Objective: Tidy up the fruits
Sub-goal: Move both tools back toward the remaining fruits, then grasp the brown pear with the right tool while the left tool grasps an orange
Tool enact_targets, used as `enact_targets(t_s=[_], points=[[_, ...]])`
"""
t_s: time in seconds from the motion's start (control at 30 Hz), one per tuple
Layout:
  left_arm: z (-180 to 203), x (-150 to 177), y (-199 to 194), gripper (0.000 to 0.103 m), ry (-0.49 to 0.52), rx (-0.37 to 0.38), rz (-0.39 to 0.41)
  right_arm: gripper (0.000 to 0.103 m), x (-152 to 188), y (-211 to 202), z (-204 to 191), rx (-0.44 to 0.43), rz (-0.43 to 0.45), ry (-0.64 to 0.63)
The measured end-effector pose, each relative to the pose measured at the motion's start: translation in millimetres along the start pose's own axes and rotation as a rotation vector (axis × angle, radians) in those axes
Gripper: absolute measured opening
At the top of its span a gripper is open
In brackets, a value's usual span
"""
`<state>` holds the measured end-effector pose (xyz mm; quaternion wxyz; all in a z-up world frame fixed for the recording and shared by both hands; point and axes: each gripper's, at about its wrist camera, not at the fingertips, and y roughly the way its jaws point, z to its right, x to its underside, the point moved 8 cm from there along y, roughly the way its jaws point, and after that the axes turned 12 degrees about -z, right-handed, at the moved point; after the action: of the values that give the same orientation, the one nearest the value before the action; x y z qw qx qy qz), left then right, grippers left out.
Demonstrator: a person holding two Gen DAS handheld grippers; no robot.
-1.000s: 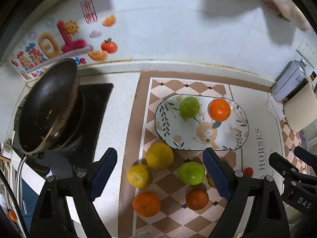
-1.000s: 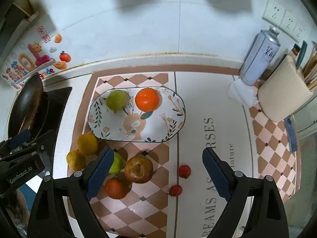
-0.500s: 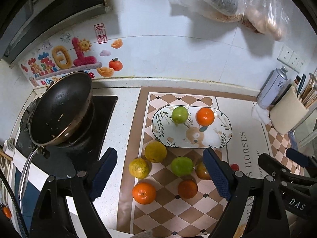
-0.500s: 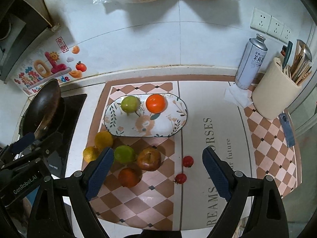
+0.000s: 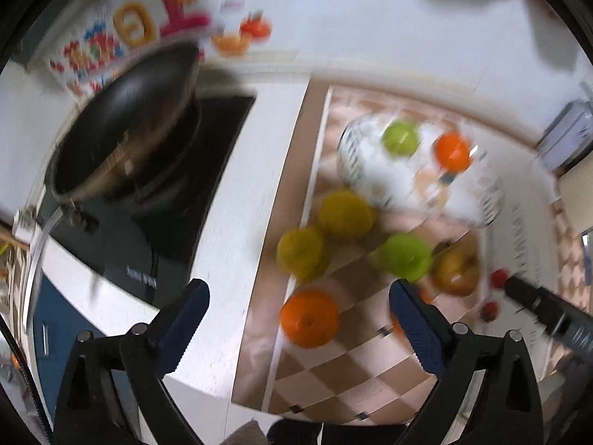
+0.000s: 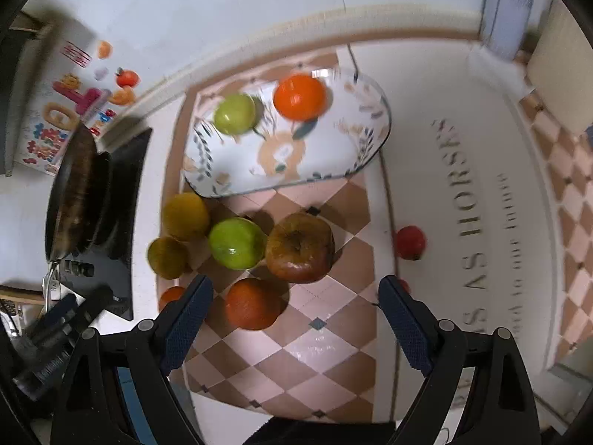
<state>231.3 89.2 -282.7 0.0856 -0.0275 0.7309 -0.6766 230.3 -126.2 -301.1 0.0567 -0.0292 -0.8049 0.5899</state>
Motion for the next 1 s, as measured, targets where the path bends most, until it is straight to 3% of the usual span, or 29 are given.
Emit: enact_targets(t_s=[0.23,0.43,0.5,0.6,0.77,1.0], points=[[-3,23,71,0.099,-0.031,0.025,-0.207,0.093,-19,58,4,0.049,-0.090,-0.031],[10,30,109,0.099,0.014,-0.003,-0.290,0.084,-31,89,1,0.071,-0.142,-0.058],[14,32,117,0.093,0.026,-0.006,-0.304,0.079,-34,95,-2,0.069,-0.152,-0.068],[20,36,126,0.062,0.039,0.012,-0.317,0.069,-37,100,-8,0.048,-0.151,-0.091],[25,37,123,0.061,0.046,0.014,-0.283,0.068,-28,101,-14,0.084,-0.177,-0.133],[61,62,112,0.061,0.100,0.063,-0.277,0.069,18,102,2,0.061,-0.246,-0.130]])
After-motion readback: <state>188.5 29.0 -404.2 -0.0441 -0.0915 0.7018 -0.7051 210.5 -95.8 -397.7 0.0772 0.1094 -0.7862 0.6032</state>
